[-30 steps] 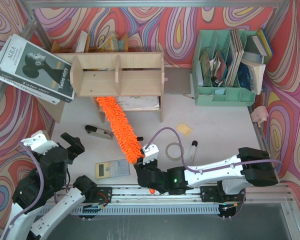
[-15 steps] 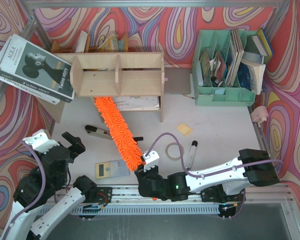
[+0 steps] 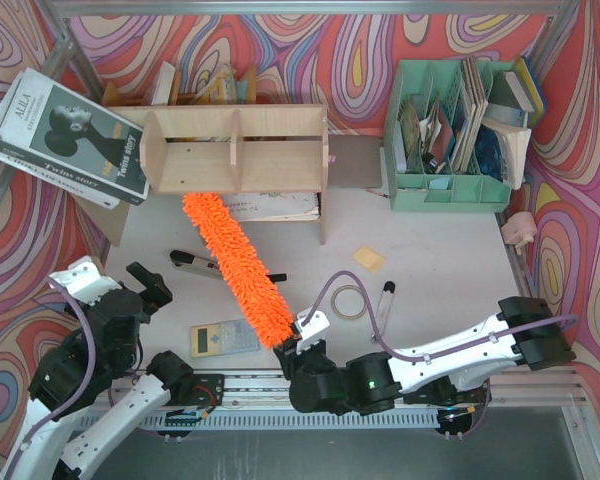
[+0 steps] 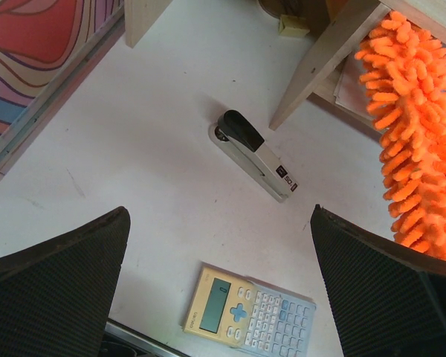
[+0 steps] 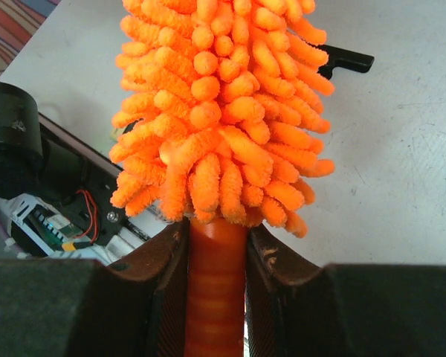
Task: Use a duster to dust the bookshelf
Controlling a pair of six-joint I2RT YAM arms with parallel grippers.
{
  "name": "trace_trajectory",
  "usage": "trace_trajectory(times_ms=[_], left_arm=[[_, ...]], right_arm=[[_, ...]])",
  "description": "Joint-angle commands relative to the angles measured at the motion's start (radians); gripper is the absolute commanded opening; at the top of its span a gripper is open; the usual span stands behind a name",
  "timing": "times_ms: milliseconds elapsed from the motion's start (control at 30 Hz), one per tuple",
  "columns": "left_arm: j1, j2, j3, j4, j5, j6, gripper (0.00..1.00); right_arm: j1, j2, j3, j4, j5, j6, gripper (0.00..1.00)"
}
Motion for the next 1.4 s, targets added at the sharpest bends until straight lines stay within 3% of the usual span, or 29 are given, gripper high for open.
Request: trace_trajectory(times_ms=[0,200,333,567,733,933,1100,1167,1367], left_arm=[[-0.005,0.024,0.0,-0.001,-0.014,0.01,0.98],[-0.006,0.025,0.004,-0.007,-0.02,0.004,0.98],[-0.006,0.016,0.002,-0.007,-0.023,0.001,0.98],[-0.005,0.024,0.003,-0.007,-0.025,0.003,0.98],[-0.005,0.035,0.006,-0.012,-0.023,0.003,0.98],[-0.005,0.036,0.004,-0.008,-0.021,0.005,0.98],[-0.006,0.039,0.003,-0.005,-0.019,0.006,0.98],[-0.005,0.041,0.004,-0.005,-0.018,0.007,0.98],[-0.005,0.043,0.003,-0.004,-0.015,0.009,0.98]], right_arm=[[0.026,-0.022,0.012,0.025,0.059,-0.018,0.0],[0.013,0.011,-0.018,-0.041,0.043,0.09,0.0],[-0.048,0.019,-0.03,0.021,-0.069,0.049,0.0],[-0.049,-0.027,-0.006,0.117,-0.025,-0.079,0.0],[-0.05,-0.075,-0.015,0.139,0.039,-0.087,0.0],[-0.056,-0.15,-0.063,-0.007,0.156,0.087,0.0],[-0.059,-0.182,-0.025,-0.399,0.25,0.451,0.0],[-0.059,-0.21,-0.036,-0.484,0.268,0.554,0.0],[-0.059,-0.208,-0.058,-0.3,0.23,0.331,0.0]])
